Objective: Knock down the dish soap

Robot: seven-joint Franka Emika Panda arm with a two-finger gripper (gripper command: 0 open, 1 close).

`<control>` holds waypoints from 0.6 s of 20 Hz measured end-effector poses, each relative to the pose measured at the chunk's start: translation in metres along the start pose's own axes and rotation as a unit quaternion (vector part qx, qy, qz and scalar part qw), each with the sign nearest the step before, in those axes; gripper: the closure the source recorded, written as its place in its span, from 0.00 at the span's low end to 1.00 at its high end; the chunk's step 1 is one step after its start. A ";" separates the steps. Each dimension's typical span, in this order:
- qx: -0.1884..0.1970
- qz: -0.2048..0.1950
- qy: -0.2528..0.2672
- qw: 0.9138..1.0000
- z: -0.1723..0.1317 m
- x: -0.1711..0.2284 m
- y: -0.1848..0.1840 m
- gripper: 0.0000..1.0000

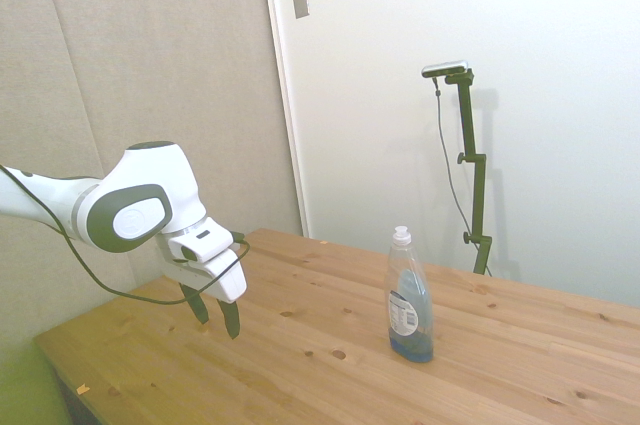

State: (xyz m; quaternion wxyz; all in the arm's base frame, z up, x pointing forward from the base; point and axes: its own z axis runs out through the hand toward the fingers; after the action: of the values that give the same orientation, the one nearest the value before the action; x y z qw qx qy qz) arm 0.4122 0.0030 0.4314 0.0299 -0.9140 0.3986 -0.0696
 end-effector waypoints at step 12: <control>-0.004 0.043 0.076 0.996 -0.037 0.085 0.041 1.00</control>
State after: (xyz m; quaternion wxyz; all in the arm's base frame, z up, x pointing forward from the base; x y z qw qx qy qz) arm 0.4336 -0.0871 0.4725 -0.0013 -0.8880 0.4391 -0.1362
